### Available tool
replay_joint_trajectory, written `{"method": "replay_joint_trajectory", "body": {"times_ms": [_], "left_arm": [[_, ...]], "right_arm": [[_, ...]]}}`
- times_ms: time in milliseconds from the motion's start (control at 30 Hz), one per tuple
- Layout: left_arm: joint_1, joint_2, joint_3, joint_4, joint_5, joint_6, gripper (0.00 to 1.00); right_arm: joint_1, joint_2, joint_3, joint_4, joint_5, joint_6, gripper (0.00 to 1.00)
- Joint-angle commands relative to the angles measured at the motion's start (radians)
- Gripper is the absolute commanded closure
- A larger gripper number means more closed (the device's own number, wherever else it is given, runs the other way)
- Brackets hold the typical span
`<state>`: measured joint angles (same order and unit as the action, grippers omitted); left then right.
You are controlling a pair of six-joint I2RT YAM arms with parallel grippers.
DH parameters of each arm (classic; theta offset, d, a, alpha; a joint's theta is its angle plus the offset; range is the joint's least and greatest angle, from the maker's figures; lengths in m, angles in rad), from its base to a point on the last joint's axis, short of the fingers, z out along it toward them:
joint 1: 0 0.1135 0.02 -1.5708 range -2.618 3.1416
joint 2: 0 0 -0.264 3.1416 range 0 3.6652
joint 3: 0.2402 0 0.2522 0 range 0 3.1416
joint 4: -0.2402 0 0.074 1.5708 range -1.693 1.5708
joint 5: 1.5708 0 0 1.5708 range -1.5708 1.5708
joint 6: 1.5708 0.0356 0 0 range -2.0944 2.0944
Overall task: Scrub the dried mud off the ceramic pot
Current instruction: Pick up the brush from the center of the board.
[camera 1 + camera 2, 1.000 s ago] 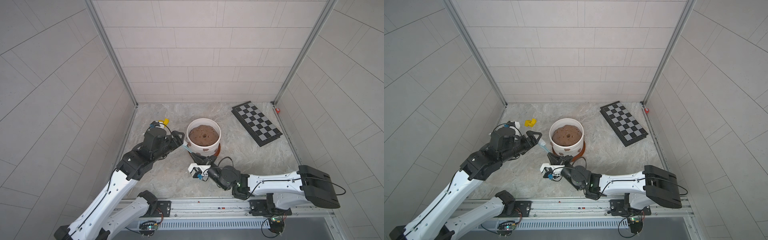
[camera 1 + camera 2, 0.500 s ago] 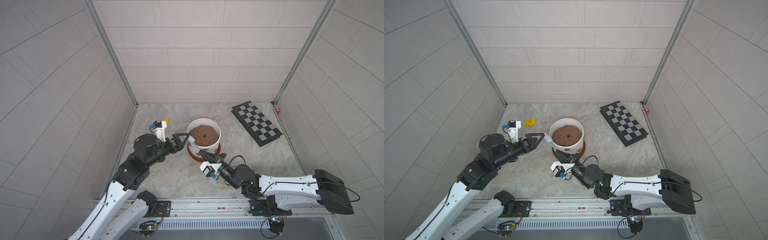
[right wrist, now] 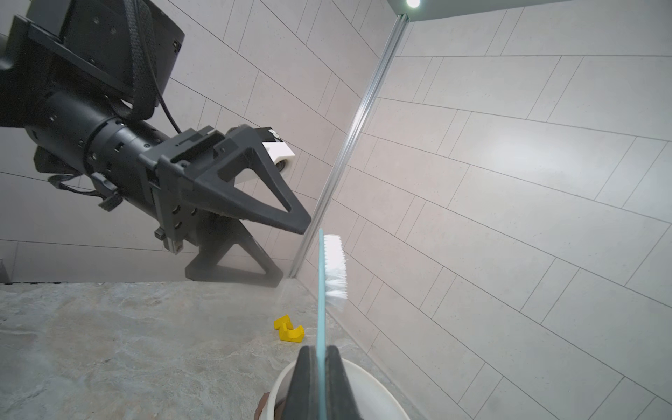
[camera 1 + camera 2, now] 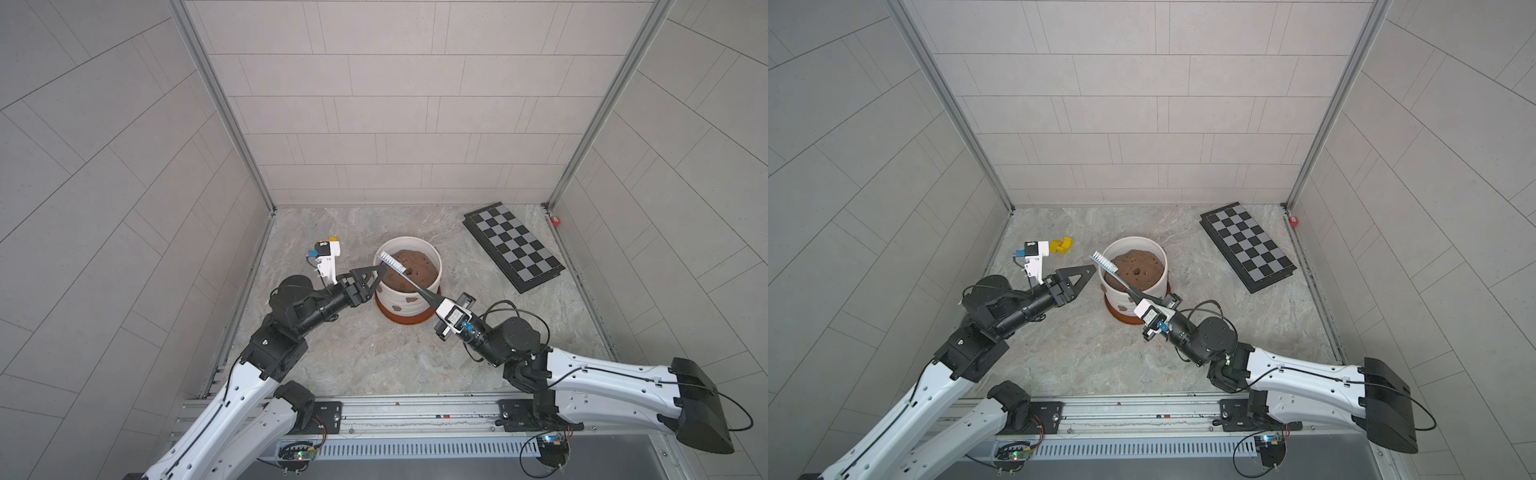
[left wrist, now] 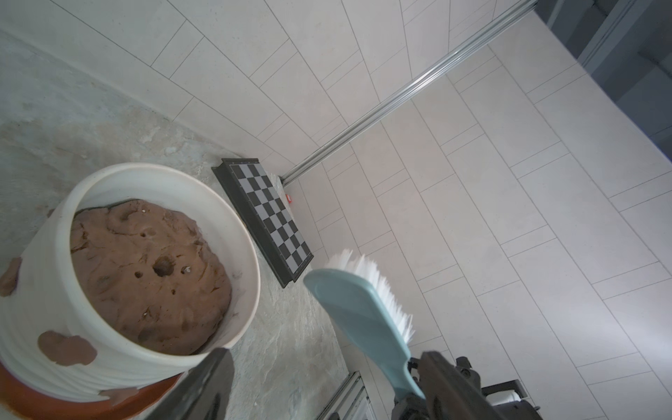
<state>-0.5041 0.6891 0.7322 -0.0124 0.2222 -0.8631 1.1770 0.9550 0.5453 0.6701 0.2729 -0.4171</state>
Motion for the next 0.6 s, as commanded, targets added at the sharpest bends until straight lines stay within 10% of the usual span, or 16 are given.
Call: {"method": "replay_joint_trajectory", "body": {"times_ms": [0, 567], "left_arm": [[0.007, 0.003, -0.02, 0.146, 0.004, -0.078, 0.18], [0.003, 0.111, -0.037, 0.257, 0.032, -0.313, 0.42]], "right_arm": [[-0.008, -0.023, 0.018, -0.032, -0.037, 0.103, 1.0], [-0.028, -0.015, 0.013, 0.017, -0.087, 0.221, 1.0]]}}
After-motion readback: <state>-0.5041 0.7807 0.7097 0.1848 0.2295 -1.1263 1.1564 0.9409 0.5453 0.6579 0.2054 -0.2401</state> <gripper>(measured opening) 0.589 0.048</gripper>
